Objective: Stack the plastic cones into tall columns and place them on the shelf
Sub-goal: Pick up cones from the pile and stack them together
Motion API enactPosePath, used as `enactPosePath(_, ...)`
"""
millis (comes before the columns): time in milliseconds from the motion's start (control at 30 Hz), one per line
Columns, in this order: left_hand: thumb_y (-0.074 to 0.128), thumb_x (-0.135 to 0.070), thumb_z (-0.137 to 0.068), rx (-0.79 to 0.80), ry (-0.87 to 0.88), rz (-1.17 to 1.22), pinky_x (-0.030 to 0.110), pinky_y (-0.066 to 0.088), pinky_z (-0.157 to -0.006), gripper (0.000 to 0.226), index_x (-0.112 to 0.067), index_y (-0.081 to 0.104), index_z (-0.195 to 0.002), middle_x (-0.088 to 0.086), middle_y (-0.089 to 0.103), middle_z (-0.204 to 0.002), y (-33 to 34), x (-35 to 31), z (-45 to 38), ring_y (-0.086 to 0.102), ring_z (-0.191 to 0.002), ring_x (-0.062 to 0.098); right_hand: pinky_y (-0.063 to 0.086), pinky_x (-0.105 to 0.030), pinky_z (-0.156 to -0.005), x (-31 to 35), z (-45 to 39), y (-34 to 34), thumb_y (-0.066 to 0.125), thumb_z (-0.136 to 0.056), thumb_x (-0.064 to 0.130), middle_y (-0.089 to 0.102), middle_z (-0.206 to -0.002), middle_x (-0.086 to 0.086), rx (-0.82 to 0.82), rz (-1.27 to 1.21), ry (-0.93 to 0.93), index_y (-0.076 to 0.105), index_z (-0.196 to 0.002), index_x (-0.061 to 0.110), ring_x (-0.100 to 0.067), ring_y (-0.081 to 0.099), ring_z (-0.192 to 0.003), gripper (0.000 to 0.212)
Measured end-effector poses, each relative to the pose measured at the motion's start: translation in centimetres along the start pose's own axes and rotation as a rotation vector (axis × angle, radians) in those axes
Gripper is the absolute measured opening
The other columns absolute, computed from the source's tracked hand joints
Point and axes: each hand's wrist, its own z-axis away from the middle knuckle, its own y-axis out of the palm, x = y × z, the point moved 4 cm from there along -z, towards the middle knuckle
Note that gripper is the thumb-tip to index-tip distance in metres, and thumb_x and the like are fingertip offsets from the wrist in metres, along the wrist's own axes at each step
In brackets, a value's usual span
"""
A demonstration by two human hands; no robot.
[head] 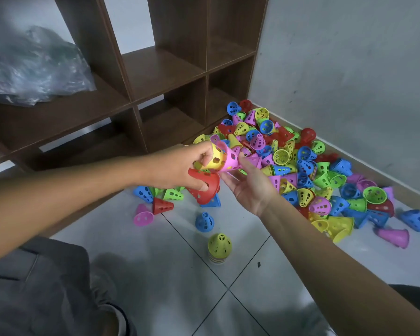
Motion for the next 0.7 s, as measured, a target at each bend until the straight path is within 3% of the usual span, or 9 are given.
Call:
enactPosePath(67,0.081,-0.040,-0.083,0.062,-0.016,0.012,0.062,0.058,-0.071,0.049,-0.029,0.040,-0.108,0.023,0.061,-0.118,-0.1,0.5,-0.2,0.067,-0.091,0.041,0.053,-0.044,-0.101,-0.8,-0.2,0.3,0.061,-0.099,0.034,0.062,-0.108,-0.016,0.045,0.055,0.021,0.064,-0.124,0.005,-0.029,0.065,-0.100,0.038)
enactPosePath(167,0.083,-0.039,-0.081,0.126,-0.010,0.059,0.061,0.058,-0.074,0.055,-0.025,0.039,-0.110,0.022,0.058,-0.121,0.2,0.9,-0.3,0.066,-0.094,0.042,0.037,-0.051,-0.116,-2.2,-0.2,0.6,0.057,-0.100,0.040,0.059,-0.130,-0.027,0.153,0.134,0.074,0.056,-0.138,0.004,-0.037,0.055,-0.116,0.052)
enactPosePath(267,0.086,-0.033,-0.079,0.156,0.006,0.159,0.059,0.058,-0.079,0.056,-0.023,0.038,-0.107,0.015,0.060,-0.122,0.6,0.7,-0.2,0.062,-0.109,0.046,0.030,-0.058,-0.118,-3.0,0.1,0.4,0.056,-0.101,0.037,0.054,-0.141,-0.030,0.213,0.128,0.101,0.057,-0.138,0.004,-0.046,0.048,-0.133,0.050)
enactPosePath(400,0.085,-0.023,-0.081,0.166,0.015,0.310,0.050,0.061,-0.080,0.051,-0.025,0.038,-0.100,0.000,0.059,-0.129,0.4,-0.1,0.0,0.065,-0.109,0.039,0.029,-0.064,-0.117,-3.3,-0.3,-0.1,0.064,-0.098,0.037,0.048,-0.146,-0.031,0.185,0.082,0.091,0.050,-0.144,0.007,-0.048,0.039,-0.141,0.057)
enactPosePath(467,0.082,-0.023,-0.084,0.152,-0.008,0.415,0.039,0.063,-0.077,0.045,-0.024,0.042,-0.104,-0.006,0.061,-0.131,-0.2,-0.2,0.1,0.070,-0.107,0.025,0.032,-0.061,-0.117,-2.9,-0.4,-0.6,0.068,-0.095,0.036,0.049,-0.145,-0.031,0.124,0.044,0.048,0.054,-0.141,0.004,-0.047,0.044,-0.138,0.058)
enactPosePath(533,0.078,-0.023,-0.086,0.101,-0.055,0.511,0.029,0.062,-0.076,0.041,-0.024,0.049,-0.114,-0.006,0.064,-0.130,-1.0,0.0,0.2,0.069,-0.109,0.014,0.038,-0.054,-0.115,-2.2,-0.5,-1.0,0.069,-0.094,0.031,0.059,-0.130,-0.027,0.101,-0.001,0.027,0.063,-0.128,0.003,-0.041,0.059,-0.122,0.045)
enactPosePath(600,0.076,-0.029,-0.085,0.036,-0.131,0.587,0.028,0.062,-0.079,0.045,-0.031,0.053,-0.123,-0.002,0.066,-0.126,-1.5,0.7,0.1,0.071,-0.108,0.015,0.044,-0.049,-0.112,-1.8,-0.4,-1.0,0.070,-0.092,0.030,0.060,-0.119,-0.024,0.102,-0.048,0.028,0.063,-0.119,0.006,-0.037,0.064,-0.110,0.036)
enactPosePath(700,0.068,-0.027,-0.091,-0.037,-0.232,0.855,0.033,0.061,-0.087,0.047,-0.037,0.051,-0.135,0.006,0.064,-0.129,-1.5,1.6,0.2,0.071,-0.110,0.020,0.052,-0.043,-0.103,-1.9,-0.3,-0.7,0.070,-0.091,0.030,0.062,-0.122,-0.028,0.103,-0.077,0.043,0.060,-0.120,0.004,-0.039,0.065,-0.110,0.040)
